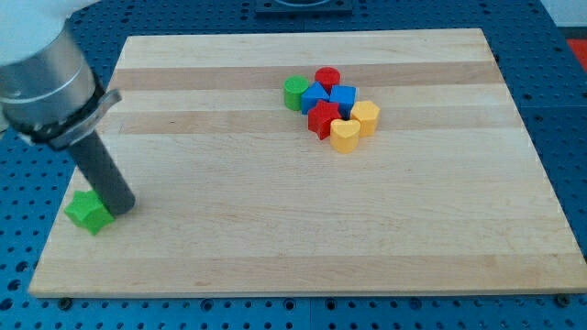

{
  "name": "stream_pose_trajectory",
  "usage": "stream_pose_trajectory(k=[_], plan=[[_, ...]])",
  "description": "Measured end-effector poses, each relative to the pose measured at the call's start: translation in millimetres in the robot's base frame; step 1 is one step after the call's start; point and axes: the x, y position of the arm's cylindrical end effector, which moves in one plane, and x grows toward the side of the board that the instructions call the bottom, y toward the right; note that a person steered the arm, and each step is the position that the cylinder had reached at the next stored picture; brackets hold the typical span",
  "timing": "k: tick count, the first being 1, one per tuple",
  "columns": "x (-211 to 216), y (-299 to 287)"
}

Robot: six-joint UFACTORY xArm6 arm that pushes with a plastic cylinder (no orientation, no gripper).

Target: Point your arm at the green circle

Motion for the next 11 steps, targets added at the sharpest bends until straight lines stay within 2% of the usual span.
stream_pose_trajectory(k=[1,2,7,8,9,10,11], plan=[[-21.7,47.8],[-41.1,60.7],[-88.2,72.7],[-130.8,88.0],[-182.1,112.8],[-215.6,163.6],[-212.1,213.6]])
